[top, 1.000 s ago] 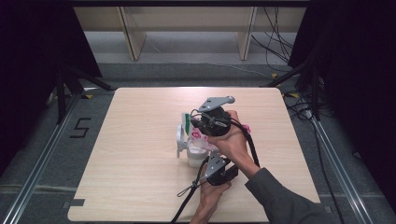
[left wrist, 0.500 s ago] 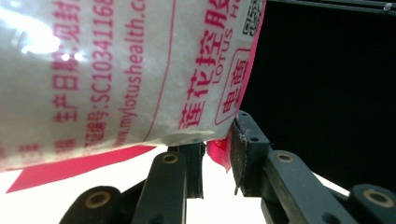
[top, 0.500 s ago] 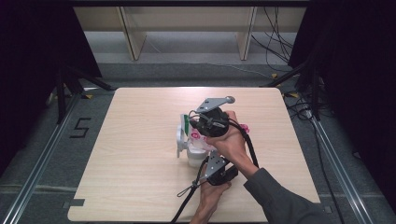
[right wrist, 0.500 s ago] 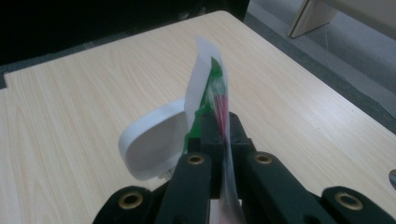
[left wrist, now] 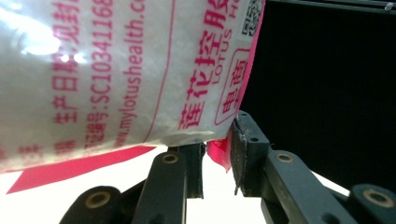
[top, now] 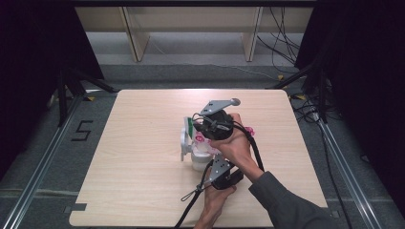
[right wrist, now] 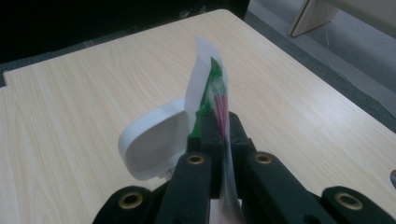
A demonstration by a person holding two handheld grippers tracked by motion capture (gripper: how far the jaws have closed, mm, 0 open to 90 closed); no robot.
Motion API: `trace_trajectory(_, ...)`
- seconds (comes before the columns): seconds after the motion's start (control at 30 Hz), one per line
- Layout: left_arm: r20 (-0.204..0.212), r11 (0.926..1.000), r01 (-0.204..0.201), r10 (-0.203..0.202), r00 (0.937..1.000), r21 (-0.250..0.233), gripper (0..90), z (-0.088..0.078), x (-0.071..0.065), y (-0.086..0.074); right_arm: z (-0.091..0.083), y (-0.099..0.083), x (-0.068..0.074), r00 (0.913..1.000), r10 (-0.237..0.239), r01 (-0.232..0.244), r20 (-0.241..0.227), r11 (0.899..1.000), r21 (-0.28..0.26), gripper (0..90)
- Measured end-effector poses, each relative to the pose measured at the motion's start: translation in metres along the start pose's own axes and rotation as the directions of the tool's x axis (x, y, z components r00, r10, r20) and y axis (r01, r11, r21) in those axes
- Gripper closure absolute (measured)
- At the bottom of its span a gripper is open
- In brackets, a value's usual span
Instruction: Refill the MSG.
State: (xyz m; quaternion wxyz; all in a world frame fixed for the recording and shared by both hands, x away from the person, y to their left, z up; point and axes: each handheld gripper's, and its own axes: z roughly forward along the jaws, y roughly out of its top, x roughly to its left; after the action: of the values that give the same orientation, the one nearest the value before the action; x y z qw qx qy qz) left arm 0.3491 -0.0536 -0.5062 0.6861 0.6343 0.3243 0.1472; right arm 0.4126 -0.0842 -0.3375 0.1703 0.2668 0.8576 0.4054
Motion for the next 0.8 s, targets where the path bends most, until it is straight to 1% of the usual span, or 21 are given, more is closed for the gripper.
trace_trajectory(0.13,-0.001,1.0000,-0.002,0.002,1.0000,0.003,75.3,-0.0004,0.0003,0.0002,-0.0014,0.0003,-0.0018,1.0000,-0.008,0.008,-0.004,1.000,-0.010,90.0)
trace_trajectory(0.17,0.000,1.0000,-0.001,0.001,1.0000,0.001,75.3,0.0001,-0.0001,-0.0002,-0.0003,-0.0003,-0.0013,1.0000,-0.005,0.005,0.003,1.000,-0.013,90.0)
trace_trajectory(0.2,0.000,1.0000,0.001,-0.001,1.0000,-0.002,75.3,0.0002,-0.0004,-0.0003,-0.0004,-0.0004,-0.0006,1.0000,-0.006,0.006,-0.001,1.000,0.003,90.0)
trace_trajectory(0.23,0.000,1.0000,-0.001,0.001,1.0000,-0.002,75.3,-0.0002,-0.0003,0.0001,-0.0008,-0.0001,0.0005,1.0000,0.002,-0.002,-0.009,1.000,0.005,90.0)
trace_trajectory(0.27,-0.001,1.0000,-0.003,0.003,1.0000,-0.001,75.3,-0.0004,-0.0001,0.0003,-0.0011,0.0000,-0.0004,1.0000,-0.005,0.005,-0.003,1.000,-0.003,90.0)
trace_trajectory(0.3,0.000,1.0000,-0.002,0.002,1.0000,0.000,75.3,-0.0004,0.0002,0.0004,-0.0006,-0.0003,-0.0005,1.0000,-0.002,0.002,0.005,1.000,-0.014,90.0)
trace_trajectory(0.33,0.000,1.0000,-0.001,0.001,1.0000,0.002,75.4,-0.0003,0.0000,0.0001,-0.0012,-0.0001,-0.0016,1.0000,-0.005,0.005,-0.005,1.000,-0.009,90.0)
trace_trajectory(0.37,-0.001,1.0000,0.000,0.000,1.0000,-0.001,75.4,0.0000,-0.0003,-0.0002,-0.0003,-0.0006,-0.0006,1.0000,-0.003,0.003,0.005,1.000,-0.003,90.0)
trace_trajectory(0.4,-0.001,1.0000,-0.001,0.001,1.0000,-0.002,75.3,-0.0001,-0.0003,-0.0001,0.0001,-0.0004,0.0009,1.0000,0.005,-0.005,-0.004,1.000,-0.003,90.0)
trace_trajectory(0.43,-0.001,1.0000,-0.003,0.003,1.0000,-0.002,75.4,-0.0003,0.0000,0.0003,-0.0006,0.0001,-0.0001,1.0000,-0.005,0.005,-0.004,1.000,0.000,90.0)
trace_trajectory(0.47,0.000,1.0000,-0.004,0.004,1.0000,0.000,75.4,-0.0006,0.0004,0.0006,-0.0003,-0.0001,-0.0005,1.0000,-0.005,0.005,0.003,1.000,-0.014,90.0)
trace_trajectory(0.5,0.000,1.0000,-0.003,0.003,1.0000,0.001,75.4,-0.0004,0.0002,0.0003,-0.0015,0.0003,-0.0014,1.0000,0.002,-0.002,-0.006,1.000,-0.008,90.0)
trace_trajectory(0.53,0.000,1.0000,0.000,0.000,1.0000,0.000,75.4,0.0000,-0.0002,-0.0003,0.0000,-0.0005,-0.0005,1.0000,0.003,-0.003,0.003,1.000,-0.010,90.0)
trace_trajectory(0.57,-0.001,1.0000,0.002,-0.002,1.0000,-0.003,75.3,0.0001,-0.0005,-0.0005,0.0001,-0.0002,0.0004,1.0000,-0.001,0.001,-0.006,1.000,0.009,90.0)
trace_trajectory(0.6,0.000,1.0000,0.000,0.000,1.0000,-0.003,75.3,-0.0001,-0.0002,-0.0001,0.0013,-0.0008,0.0012,1.0000,-0.005,0.005,0.005,1.000,0.001,90.0)
trace_trajectory(0.63,-0.001,1.0000,-0.002,0.002,1.0000,-0.001,75.4,-0.0005,0.0002,0.0005,-0.0001,-0.0001,0.0004,1.0000,0.001,-0.001,-0.007,1.000,0.004,90.0)
trace_trajectory(0.67,-0.001,1.0000,-0.003,0.003,1.0000,0.000,75.4,-0.0007,0.0004,0.0005,0.0000,-0.0003,-0.0006,1.0000,0.001,-0.001,0.005,1.000,-0.011,90.0)
trace_trajectory(0.7,0.000,1.0000,-0.001,0.001,1.0000,0.001,75.4,-0.0004,0.0001,0.0000,0.0004,-0.0005,-0.0003,1.0000,0.004,-0.004,0.005,1.000,-0.015,90.0)
trace_trajectory(0.73,0.000,1.0000,0.001,-0.001,1.0000,-0.001,75.4,0.0001,-0.0003,-0.0006,0.0002,-0.0002,0.0004,1.0000,-0.001,0.001,-0.008,1.000,0.006,90.0)
trace_trajectory(0.77,-0.001,1.0000,0.001,-0.001,1.0000,-0.003,75.4,0.0002,-0.0004,-0.0005,0.0013,-0.0008,0.0011,0.9999,-0.011,0.011,0.001,1.000,0.007,90.0)
trace_trajectory(0.8,0.000,1.0000,0.000,0.000,1.0000,-0.002,75.4,-0.0001,-0.0002,0.0001,0.0009,-0.0008,0.0010,1.0000,-0.009,0.009,0.000,1.000,0.008,90.0)
